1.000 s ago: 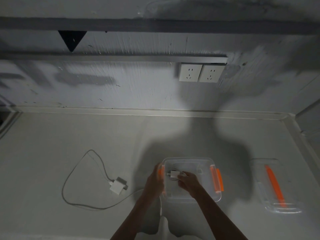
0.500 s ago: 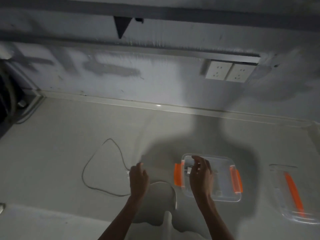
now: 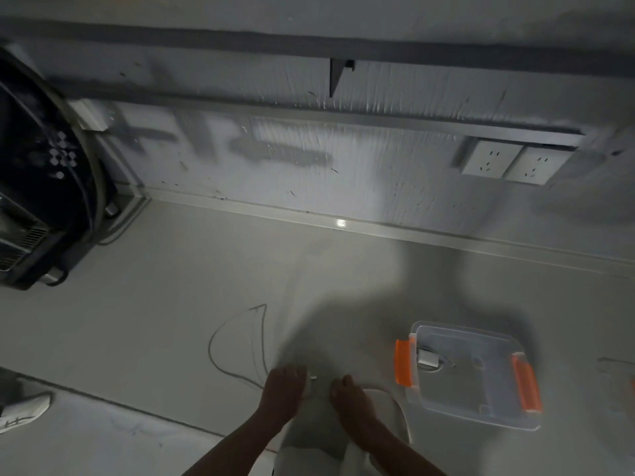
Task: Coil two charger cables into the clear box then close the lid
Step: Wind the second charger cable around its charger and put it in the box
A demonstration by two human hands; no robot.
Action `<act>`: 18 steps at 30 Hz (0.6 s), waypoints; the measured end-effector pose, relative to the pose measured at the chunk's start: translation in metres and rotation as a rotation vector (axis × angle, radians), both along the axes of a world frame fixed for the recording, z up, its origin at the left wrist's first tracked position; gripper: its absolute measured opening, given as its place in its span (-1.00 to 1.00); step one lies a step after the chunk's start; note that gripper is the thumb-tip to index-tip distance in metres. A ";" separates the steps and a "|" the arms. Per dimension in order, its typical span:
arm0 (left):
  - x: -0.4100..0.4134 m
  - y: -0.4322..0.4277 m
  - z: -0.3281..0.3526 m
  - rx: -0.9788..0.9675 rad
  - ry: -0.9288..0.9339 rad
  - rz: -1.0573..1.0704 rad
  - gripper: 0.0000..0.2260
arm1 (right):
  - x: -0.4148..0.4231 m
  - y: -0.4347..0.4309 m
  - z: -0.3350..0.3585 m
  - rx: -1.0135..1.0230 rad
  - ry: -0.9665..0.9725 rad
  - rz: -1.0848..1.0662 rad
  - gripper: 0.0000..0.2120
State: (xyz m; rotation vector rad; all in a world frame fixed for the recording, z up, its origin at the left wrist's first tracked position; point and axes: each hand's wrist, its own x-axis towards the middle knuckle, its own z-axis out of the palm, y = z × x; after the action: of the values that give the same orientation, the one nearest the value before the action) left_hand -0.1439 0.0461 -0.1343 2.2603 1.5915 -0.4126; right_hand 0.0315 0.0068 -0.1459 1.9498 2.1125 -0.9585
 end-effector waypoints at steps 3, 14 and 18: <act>-0.007 0.003 0.038 -0.191 -0.020 0.098 -0.35 | 0.002 0.002 0.016 0.127 0.086 -0.193 -0.77; 0.022 0.061 0.257 -0.429 -1.247 0.386 -0.69 | 0.089 0.095 0.167 0.615 0.584 -0.612 -0.67; 0.067 0.068 0.349 -0.291 -1.376 0.176 -0.59 | 0.083 0.092 0.298 0.363 1.370 -0.426 -0.48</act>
State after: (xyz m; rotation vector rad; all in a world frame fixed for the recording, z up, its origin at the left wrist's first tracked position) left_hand -0.0773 0.1142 0.2147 1.4545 0.8373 0.7684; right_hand 0.1145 0.0984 0.1520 2.2071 2.4916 -2.7727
